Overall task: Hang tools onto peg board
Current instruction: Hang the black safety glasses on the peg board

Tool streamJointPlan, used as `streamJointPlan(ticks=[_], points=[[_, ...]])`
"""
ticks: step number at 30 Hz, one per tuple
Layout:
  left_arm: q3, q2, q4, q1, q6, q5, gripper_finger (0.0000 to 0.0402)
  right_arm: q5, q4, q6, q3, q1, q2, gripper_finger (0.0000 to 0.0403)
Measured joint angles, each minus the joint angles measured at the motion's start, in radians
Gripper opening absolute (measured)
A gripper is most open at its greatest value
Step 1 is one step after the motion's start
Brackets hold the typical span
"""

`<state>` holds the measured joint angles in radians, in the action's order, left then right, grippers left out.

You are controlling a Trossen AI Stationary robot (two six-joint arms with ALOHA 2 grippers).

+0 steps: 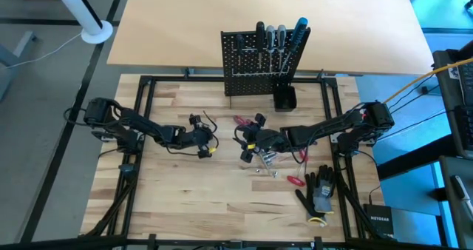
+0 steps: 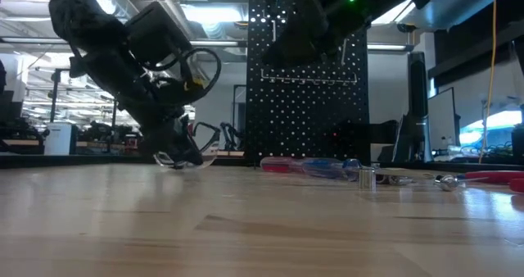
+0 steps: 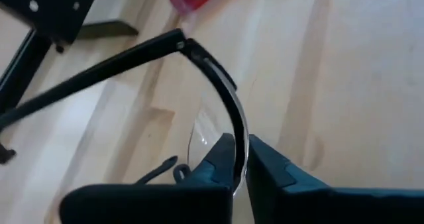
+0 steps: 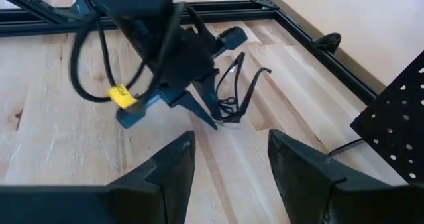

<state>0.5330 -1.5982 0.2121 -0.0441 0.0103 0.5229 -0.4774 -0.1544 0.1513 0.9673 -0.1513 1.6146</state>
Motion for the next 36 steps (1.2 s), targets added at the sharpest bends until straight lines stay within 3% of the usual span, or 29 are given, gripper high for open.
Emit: streamJointPlan(ticks=[9,17,22,26,32,36], points=[[0.005,0.14,-0.002,-0.106,0.022,-0.021,0.0017,0.006,0.022,0.0,0.0,0.0,0.0,0.0191],[0.005,0.342,0.012,-0.212,0.082,-0.037,0.0018,0.174,0.02,0.001,0.0,0.0,-0.001,0.0191],[0.006,0.44,0.057,-0.252,0.093,-0.155,0.0019,0.254,-0.085,-0.014,0.0,0.0,0.015,0.0191],[0.007,0.454,0.151,-0.264,0.095,-0.268,0.0019,0.314,-0.207,-0.055,0.0,0.0,0.055,0.0191],[0.007,0.45,0.168,-0.266,0.095,-0.282,0.0019,0.414,-0.315,-0.089,0.0,0.0,0.091,0.0191],[0.007,0.449,0.185,-0.266,0.092,-0.319,0.0019,0.418,-0.367,-0.107,0.0,0.0,0.092,0.0191]])
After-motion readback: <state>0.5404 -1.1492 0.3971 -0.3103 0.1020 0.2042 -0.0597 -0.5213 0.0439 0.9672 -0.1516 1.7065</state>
